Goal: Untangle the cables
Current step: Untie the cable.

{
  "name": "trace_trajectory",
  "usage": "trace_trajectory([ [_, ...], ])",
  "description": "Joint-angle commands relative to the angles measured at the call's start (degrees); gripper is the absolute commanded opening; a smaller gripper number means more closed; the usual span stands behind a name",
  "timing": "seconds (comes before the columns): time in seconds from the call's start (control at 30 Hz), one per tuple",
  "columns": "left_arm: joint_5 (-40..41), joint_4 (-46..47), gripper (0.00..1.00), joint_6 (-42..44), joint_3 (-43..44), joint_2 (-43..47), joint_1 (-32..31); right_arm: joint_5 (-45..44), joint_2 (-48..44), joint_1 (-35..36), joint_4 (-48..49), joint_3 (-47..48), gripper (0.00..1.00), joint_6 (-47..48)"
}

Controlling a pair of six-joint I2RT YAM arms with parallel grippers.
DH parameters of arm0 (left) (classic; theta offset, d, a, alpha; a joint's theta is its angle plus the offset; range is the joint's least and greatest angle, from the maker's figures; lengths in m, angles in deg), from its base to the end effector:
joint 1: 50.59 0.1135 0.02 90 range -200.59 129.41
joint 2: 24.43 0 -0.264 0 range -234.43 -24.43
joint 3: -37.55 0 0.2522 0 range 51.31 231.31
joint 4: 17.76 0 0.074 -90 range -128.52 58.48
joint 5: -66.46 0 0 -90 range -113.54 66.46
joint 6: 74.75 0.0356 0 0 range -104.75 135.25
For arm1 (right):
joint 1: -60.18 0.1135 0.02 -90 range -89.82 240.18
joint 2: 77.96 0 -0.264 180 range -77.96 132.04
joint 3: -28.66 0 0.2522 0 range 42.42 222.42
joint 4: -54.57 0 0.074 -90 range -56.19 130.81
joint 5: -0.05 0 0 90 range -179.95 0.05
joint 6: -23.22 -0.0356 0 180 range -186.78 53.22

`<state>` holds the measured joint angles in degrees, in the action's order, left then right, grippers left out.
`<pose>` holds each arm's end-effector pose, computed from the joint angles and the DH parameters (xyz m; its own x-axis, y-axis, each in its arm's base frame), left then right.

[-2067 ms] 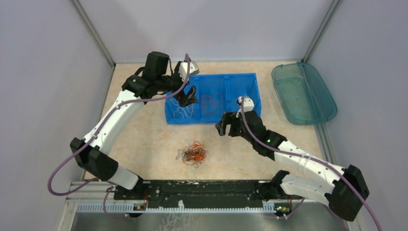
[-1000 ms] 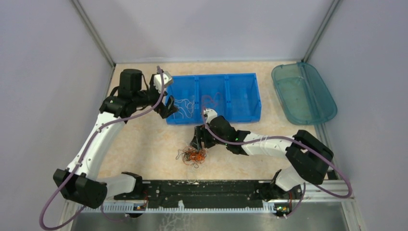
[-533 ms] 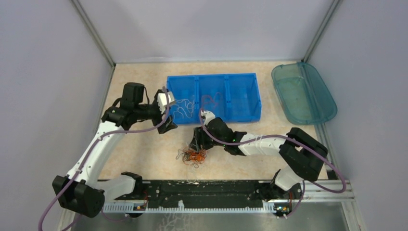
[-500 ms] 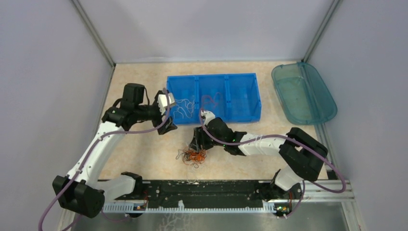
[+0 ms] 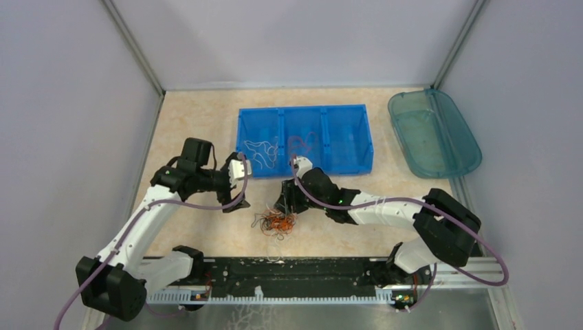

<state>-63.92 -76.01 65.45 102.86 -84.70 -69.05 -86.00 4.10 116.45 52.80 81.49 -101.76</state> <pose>0.1832 -0.0855 0.2839 -0.0182 0.6231 -0.7820 0.9736 0.1891 0.1280 0.1632 0.2488 0.1954 -0.7288 -0.0615 -0.6820 -0.5427 0.6592 0.5205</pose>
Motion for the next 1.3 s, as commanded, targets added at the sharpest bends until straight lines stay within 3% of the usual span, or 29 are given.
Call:
trace_trajectory([
  [0.0, -2.47, -1.78, 1.00, 4.91, -3.07, 1.88, -1.14, 0.52, -2.30, 0.77, 0.75, -0.02, 0.51, 1.11],
  [0.6, -3.29, 4.85, 0.98, 8.84, -9.91, 9.07, -2.62, 4.94, 0.01, 0.30, 1.40, 2.53, 0.35, 3.60],
  [0.7, -4.22, 5.36, 0.98, 8.81, -10.21, 9.78, -2.58, 5.65, 1.10, 0.16, 1.56, 3.57, 0.27, 4.51],
  [0.9, -5.06, 6.01, 0.98, 5.52, -9.97, 10.69, -2.80, 5.72, 0.93, -0.23, 0.84, 6.27, 0.00, 5.49],
  [1.27, -7.41, 13.62, 0.98, -7.65, -10.07, 12.85, -2.83, 5.70, -7.65, -1.81, 0.66, 5.79, 0.00, 4.81],
])
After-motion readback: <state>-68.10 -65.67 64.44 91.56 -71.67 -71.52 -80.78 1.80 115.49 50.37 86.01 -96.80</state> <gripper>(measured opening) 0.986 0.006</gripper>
